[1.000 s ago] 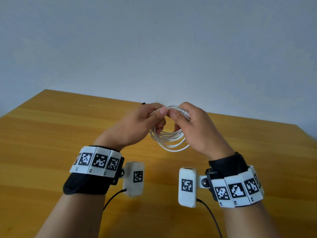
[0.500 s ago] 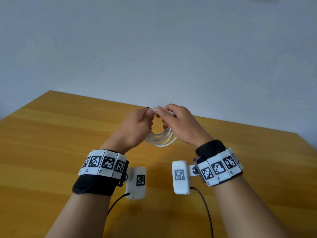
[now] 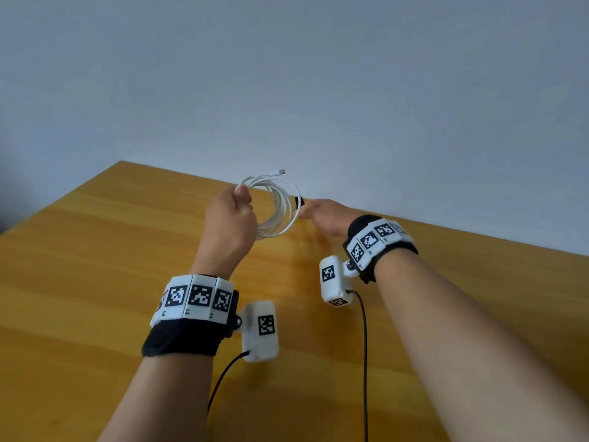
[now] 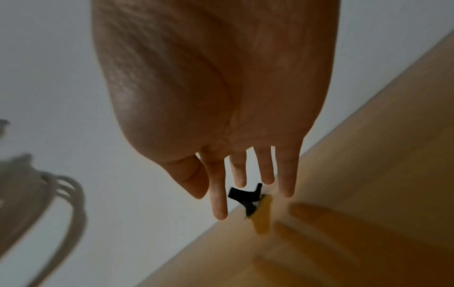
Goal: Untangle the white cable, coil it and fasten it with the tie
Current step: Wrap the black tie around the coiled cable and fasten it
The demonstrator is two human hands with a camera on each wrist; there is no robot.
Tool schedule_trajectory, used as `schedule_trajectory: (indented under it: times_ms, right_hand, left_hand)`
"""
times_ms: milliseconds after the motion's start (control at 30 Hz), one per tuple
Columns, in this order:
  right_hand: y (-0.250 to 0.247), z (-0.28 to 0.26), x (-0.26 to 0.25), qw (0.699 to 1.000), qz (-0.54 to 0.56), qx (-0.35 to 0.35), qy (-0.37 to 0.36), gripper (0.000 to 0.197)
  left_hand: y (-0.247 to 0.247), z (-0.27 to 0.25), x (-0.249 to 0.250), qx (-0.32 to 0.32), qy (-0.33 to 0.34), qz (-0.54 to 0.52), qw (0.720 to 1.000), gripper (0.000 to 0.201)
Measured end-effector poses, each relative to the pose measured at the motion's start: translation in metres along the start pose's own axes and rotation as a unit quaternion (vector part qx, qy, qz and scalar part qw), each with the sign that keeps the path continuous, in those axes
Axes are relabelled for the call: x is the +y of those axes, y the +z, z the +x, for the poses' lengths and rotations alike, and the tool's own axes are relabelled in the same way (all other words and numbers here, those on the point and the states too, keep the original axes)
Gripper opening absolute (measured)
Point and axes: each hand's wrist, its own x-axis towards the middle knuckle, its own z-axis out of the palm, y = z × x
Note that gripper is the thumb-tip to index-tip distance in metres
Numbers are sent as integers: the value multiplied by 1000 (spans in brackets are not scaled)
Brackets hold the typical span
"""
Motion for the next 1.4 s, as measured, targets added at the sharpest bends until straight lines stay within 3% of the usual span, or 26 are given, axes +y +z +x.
schedule_trajectory:
  times_ms: [100,233,300,433,567,767,1033,1400]
  right_hand:
    - [6,11,2,997,-73,-29,4,44]
    - [12,23,3,995,-93,1,41,22]
    - [14,21,2,991,-110,22,67,29]
    - [6,2,9,992,-116,44,25,32]
    - [-11,-38,23,982,43,179,-52,12]
    - [-29,-117,49,911,283,278,-112,12]
    - [-30,-165,60,876,372,264,-158,35]
    - [-36,-176,62,870,398,227,-182,45]
  left_hand:
    - [0,1,-2,3,-6,-4,1000,36]
    - [2,1,-1,-4,-14,-1,1000,36]
    - [3,0,-1,-4,-13,4,1000,36]
    - [3,-2,0,-12,-22,7,1000,34]
    - [6,-7,5,-22,-18,22,999,34]
    - [21,-20,20,-62,7,52,997,37]
    - [47,-38,34,-144,55,122,980,35]
    - [56,-50,46,-197,95,132,967,32]
